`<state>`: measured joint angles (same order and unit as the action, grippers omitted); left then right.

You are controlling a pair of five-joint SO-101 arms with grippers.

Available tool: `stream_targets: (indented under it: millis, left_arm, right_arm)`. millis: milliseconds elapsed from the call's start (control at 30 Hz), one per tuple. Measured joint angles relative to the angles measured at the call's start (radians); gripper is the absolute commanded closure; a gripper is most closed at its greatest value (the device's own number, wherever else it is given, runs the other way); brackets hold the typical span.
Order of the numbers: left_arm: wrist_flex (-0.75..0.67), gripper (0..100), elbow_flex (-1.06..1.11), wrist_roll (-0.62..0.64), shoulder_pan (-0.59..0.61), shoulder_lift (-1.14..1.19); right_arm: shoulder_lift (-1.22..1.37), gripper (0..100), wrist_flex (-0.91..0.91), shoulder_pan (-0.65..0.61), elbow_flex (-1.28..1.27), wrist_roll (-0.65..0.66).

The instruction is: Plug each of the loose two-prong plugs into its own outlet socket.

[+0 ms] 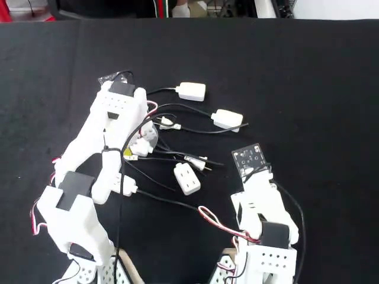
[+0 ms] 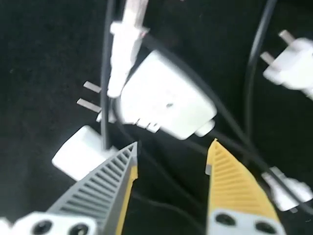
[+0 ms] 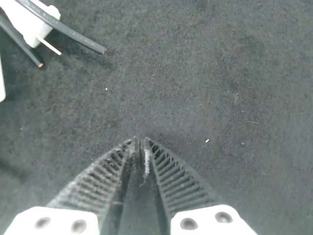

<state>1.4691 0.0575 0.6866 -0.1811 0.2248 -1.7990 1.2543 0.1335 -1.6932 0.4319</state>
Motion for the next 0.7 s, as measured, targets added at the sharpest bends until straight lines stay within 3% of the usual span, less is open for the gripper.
stream_targets:
  millis: [267, 700]
  left_arm:
    - [0.150, 77, -0.052, -0.198, -0.249, 0.000]
    - [0.152, 77, -0.052, -0.207, -0.305, 0.000]
  right_arm:
    - [0.000, 98.5, 0.000, 0.000, 0.000, 0.000]
    - [0.000, 98.5, 0.000, 0.000, 0.000, 0.000]
